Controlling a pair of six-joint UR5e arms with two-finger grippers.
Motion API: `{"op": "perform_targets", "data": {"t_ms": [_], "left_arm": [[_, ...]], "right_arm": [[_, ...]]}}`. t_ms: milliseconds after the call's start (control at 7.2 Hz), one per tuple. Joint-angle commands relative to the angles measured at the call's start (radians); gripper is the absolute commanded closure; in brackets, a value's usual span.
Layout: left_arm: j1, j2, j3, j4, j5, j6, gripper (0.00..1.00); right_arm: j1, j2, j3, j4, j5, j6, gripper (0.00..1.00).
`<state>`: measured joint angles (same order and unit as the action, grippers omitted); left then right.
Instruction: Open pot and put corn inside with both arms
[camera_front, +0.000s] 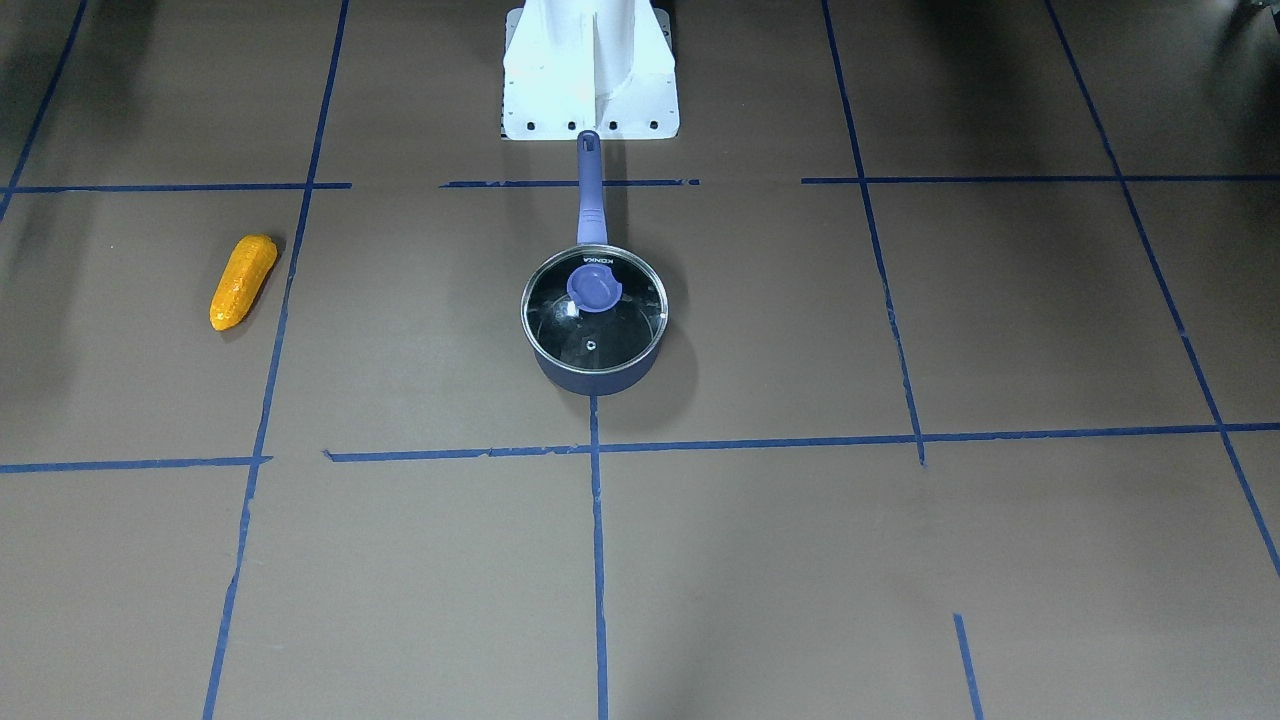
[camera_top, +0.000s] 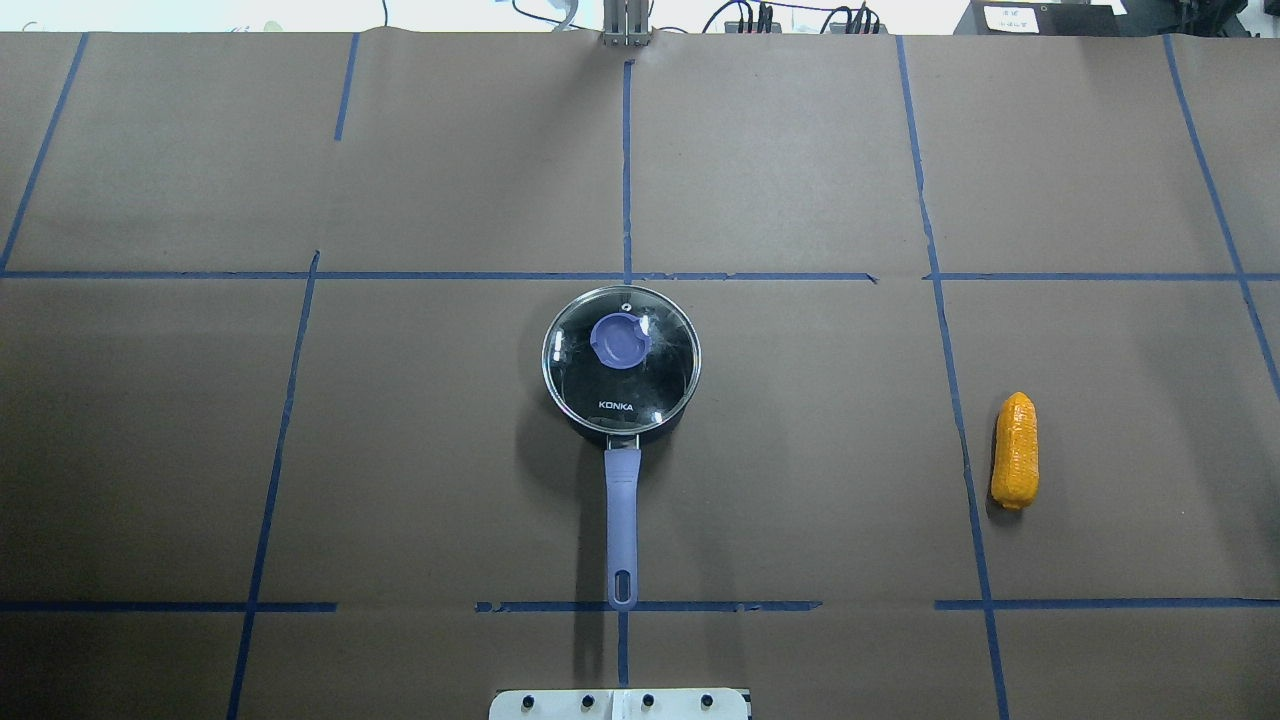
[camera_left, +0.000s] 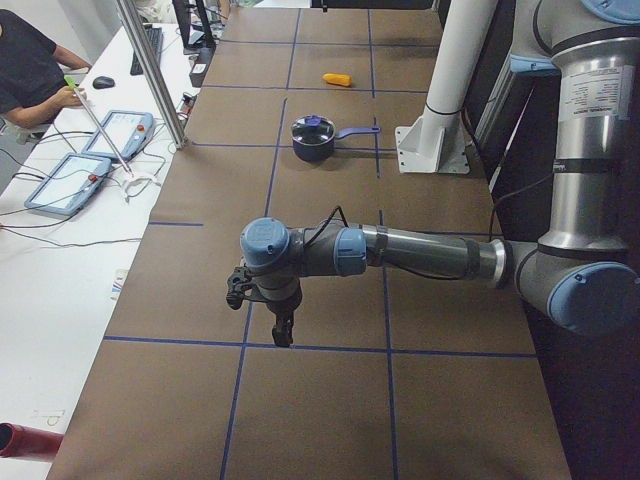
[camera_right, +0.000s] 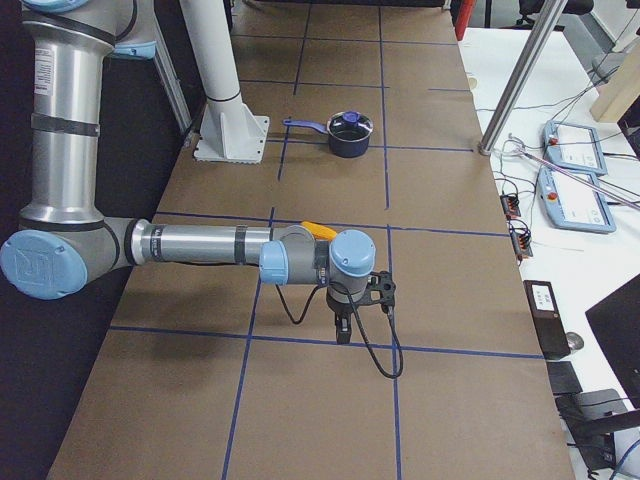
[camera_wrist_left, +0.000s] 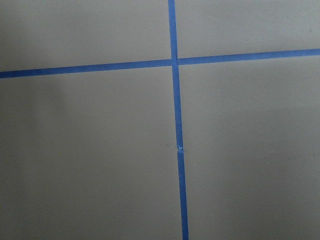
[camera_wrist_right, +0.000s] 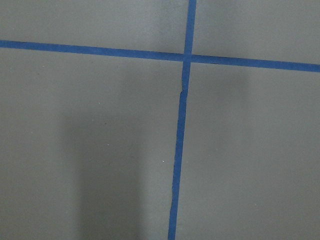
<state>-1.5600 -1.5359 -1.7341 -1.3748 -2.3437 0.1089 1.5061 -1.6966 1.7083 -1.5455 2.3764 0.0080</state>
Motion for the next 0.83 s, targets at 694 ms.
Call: {"op": "perform_targets", "data": {"t_ms": [694], "left_arm": [[0.014, 0.01, -0.009, -0.012, -0.003, 0.001, 0.0]], "right_arm": [[0.002, -0.011, 0.023, 0.001, 0.035, 0.023, 0.0]]}}
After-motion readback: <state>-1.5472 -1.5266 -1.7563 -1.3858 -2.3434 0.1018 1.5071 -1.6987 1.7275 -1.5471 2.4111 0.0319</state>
